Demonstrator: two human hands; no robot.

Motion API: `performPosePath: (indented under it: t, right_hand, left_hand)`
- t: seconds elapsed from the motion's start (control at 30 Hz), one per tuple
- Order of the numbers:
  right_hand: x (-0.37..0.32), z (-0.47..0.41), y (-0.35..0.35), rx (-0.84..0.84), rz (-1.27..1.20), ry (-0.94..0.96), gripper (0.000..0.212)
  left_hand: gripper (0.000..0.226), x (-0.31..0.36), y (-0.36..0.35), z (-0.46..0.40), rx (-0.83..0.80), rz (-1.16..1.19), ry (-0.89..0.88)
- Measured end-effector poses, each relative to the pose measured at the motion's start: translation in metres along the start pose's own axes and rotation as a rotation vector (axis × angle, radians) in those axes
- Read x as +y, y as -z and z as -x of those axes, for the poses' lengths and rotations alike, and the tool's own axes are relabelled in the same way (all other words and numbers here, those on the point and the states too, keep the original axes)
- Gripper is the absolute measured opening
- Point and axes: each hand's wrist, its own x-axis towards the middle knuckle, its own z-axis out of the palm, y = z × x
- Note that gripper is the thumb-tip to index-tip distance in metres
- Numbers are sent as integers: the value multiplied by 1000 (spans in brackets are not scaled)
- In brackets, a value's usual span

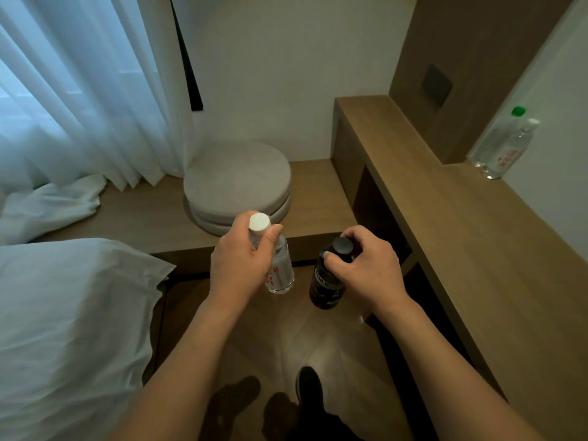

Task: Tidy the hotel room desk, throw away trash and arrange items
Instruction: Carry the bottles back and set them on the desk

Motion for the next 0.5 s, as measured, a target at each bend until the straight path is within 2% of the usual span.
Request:
performPosePath:
  t: [0.33, 0.5]
  right_hand:
    - [-10, -192, -39, -13, -40, 52, 25]
    - [-20, -273, -46, 16, -73, 18, 26]
  left_hand:
    - [26, -40, -34, -189, 22, -84, 94]
    - [25, -45, -45, -273, 30, -52, 64]
